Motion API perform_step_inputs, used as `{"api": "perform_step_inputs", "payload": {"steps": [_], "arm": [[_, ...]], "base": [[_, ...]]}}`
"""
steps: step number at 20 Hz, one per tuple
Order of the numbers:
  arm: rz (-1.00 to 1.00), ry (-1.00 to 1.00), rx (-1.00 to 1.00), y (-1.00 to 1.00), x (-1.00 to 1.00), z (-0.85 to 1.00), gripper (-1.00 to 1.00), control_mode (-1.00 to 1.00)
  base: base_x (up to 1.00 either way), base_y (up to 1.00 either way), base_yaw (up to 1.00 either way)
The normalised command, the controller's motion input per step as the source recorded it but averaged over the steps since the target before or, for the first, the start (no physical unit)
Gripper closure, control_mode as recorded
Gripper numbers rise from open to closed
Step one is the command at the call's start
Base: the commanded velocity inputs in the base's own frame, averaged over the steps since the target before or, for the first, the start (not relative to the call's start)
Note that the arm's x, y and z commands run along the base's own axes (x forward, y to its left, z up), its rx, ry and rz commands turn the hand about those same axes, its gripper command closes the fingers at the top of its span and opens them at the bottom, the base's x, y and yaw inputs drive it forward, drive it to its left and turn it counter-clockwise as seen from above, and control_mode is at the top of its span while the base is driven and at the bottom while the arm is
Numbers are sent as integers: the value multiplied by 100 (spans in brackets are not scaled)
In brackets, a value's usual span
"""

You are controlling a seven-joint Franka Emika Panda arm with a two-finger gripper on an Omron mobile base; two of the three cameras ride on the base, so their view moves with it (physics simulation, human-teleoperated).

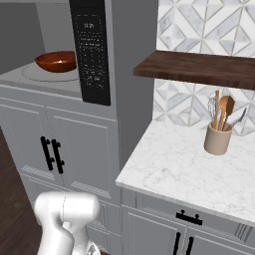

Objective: Open the microwave, place the bowl with waffle inside the microwave, then close the microwave door and turn it on.

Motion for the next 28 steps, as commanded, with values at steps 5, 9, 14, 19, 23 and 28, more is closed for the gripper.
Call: {"api": "perform_step_inputs", "payload": {"steps": [5,9,14,19,23,28], "arm": [[0,-31,-33,73,-30,-14,100,-100],[0,-19,-32,70,-2,-23,100,-100],[0,-2,-27,79,0,-24,100,-100],[0,-2,-13,73,0,-4,100,-100],[0,-2,-5,61,0,0,100,-100],[0,0,-4,54,5,0,100,-100]], "base": [[0,0,0],[0,0,0],[0,0,0],[0,0,0],[0,0,0],[0,0,0]]}}
